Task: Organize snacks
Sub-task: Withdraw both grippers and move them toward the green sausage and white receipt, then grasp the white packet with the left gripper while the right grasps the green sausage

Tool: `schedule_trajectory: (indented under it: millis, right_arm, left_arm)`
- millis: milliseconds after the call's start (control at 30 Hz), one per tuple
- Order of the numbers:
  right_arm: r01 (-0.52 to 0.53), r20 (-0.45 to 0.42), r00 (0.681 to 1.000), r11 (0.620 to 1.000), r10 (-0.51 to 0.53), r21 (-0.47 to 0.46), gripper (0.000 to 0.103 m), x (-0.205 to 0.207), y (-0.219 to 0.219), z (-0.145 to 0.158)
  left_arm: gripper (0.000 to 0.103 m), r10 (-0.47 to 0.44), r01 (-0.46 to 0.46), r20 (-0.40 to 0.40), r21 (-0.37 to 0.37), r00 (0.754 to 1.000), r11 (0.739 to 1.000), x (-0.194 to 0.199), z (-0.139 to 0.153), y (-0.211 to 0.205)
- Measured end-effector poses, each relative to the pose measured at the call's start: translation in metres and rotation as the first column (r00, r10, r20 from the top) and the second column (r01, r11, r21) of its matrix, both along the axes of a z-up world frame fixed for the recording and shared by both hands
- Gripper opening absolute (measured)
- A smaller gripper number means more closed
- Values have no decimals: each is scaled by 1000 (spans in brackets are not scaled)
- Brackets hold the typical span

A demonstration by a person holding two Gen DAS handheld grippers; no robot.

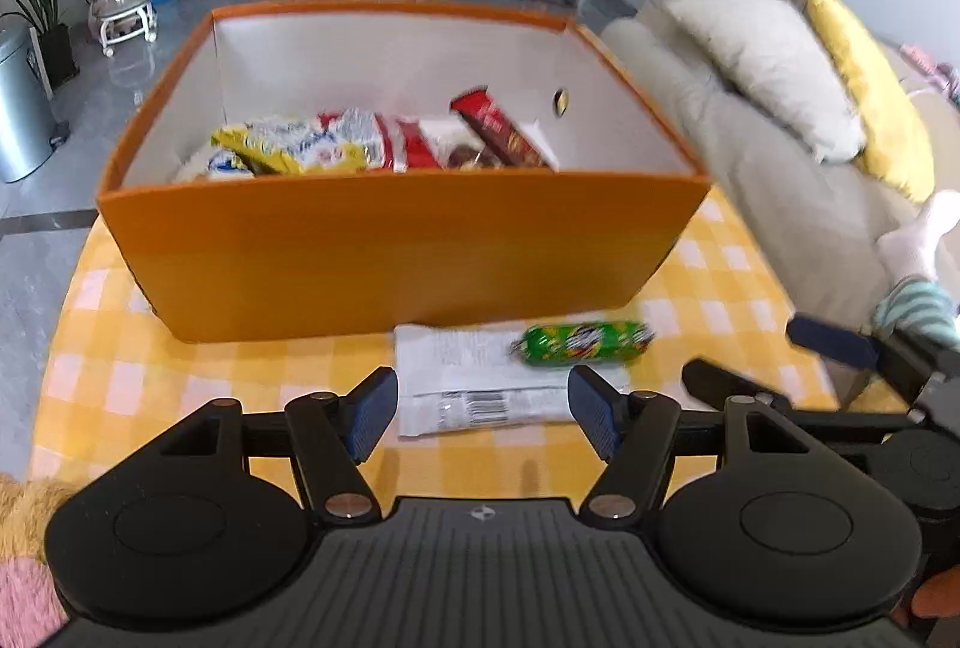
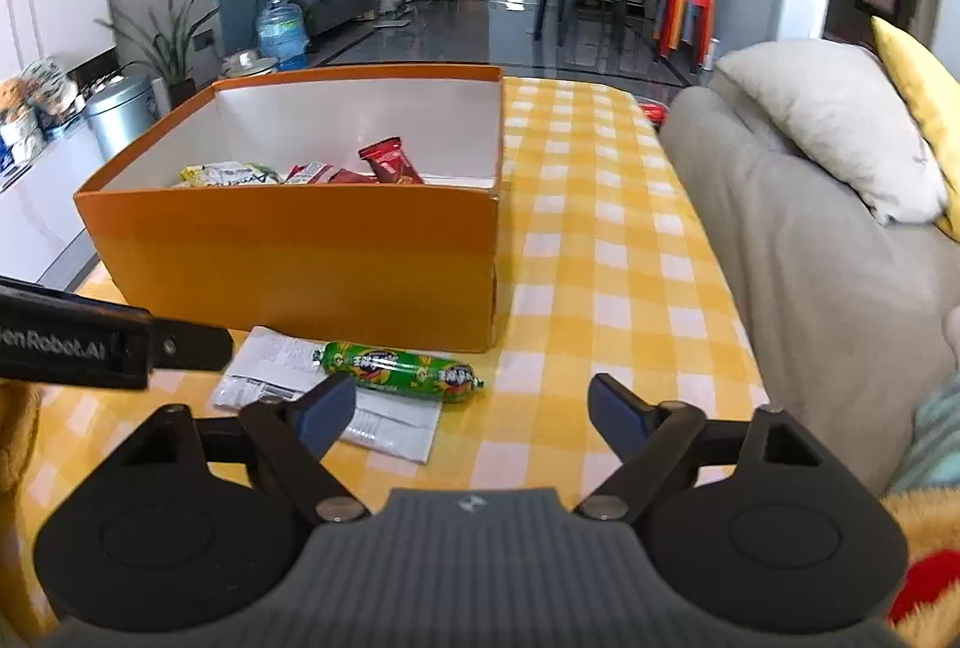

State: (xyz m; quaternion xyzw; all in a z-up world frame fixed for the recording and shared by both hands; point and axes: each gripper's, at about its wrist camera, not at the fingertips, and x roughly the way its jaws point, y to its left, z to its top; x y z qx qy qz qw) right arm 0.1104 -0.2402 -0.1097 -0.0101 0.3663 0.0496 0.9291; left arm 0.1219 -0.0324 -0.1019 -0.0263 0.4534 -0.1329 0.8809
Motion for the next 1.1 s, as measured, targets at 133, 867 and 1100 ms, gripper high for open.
schedule_trajectory:
  millis: [133, 867, 1100]
  right_arm:
    - [-51, 5, 999, 998, 52, -35, 76, 14, 5, -10]
    - [-289, -102, 953, 957, 286, -13, 53, 73, 20, -62]
    - [-275, -169, 948, 961, 269, -10, 28, 62, 19, -57]
  left_arm:
    - [73, -27, 27, -33, 15, 999, 1000, 10, -11, -3]
    - [72, -21, 35, -163, 84, 986, 996, 30, -40, 1]
    - [67, -50, 56, -190, 24, 980, 998, 35, -47, 1]
